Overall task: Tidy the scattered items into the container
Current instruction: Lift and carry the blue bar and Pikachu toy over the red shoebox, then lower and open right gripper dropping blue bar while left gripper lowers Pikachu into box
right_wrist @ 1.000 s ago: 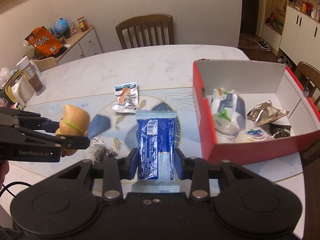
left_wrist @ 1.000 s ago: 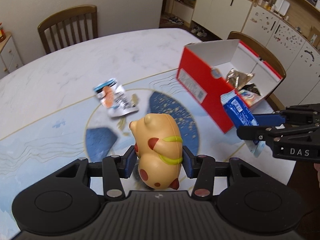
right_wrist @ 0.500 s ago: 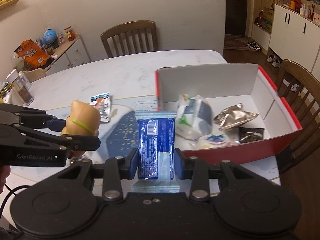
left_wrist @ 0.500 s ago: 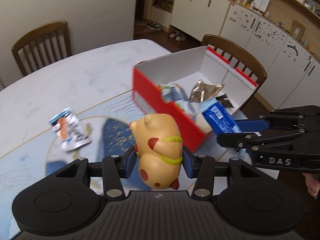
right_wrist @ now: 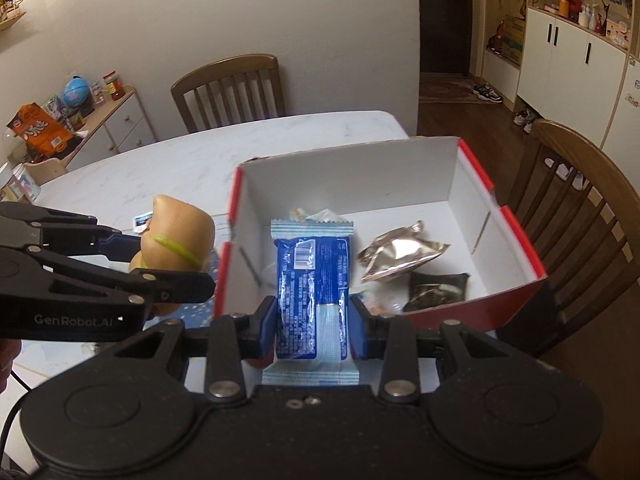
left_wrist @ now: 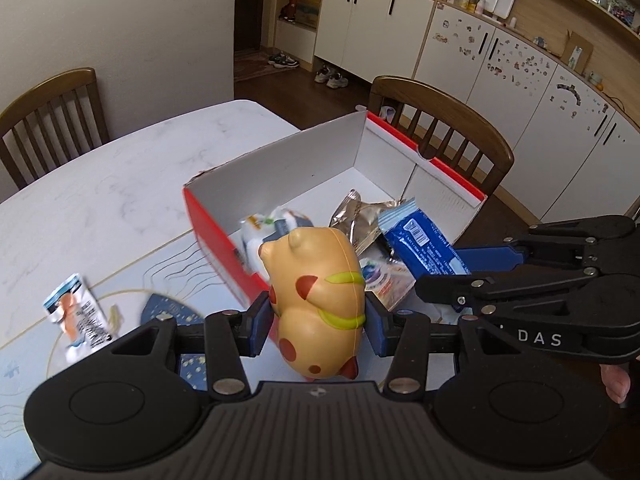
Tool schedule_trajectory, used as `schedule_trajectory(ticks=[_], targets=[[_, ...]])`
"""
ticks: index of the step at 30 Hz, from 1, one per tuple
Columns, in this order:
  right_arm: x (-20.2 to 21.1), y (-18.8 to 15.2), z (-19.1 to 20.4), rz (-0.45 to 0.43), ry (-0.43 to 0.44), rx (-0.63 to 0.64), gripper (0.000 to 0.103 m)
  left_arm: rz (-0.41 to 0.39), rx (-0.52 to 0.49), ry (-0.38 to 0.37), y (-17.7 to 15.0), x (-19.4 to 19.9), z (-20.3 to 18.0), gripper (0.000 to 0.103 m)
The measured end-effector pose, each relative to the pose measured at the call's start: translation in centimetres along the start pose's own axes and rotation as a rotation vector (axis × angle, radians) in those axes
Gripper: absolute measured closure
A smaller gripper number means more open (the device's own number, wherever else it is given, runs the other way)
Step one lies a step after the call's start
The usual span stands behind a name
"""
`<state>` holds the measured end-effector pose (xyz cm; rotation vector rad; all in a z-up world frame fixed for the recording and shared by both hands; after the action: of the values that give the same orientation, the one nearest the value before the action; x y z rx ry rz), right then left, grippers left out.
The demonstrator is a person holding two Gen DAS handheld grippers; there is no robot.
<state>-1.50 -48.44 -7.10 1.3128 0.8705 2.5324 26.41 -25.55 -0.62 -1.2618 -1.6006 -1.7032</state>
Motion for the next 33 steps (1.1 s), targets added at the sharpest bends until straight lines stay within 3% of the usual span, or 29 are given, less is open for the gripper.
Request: schedule_trajectory(ticks=[16, 33], targets=[[-1.9, 3.3, -5.6, 0.011, -0.051, -0.003, 0.067, 0.031, -0.018, 0.003, 4.2, -4.0, -0.9, 0.056], [-7.7, 7.1, -8.7, 0.106, -0.1, 0.037, 0.067, 0.106, -0.087, -0.001, 6.9, -9.0, -1.1, 0.056]])
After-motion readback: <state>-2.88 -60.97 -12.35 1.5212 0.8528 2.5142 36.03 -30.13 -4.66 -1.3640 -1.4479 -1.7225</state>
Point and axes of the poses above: each gripper's, at about its wrist camera, not at the fingertips, and x roughly against the way its jaws point, z to its left, y to its top, the point moved 4 cm from there along -x, roughly the way its jaws point, and after that the axes turned 7 degrees about z, right-handed, at the moved point
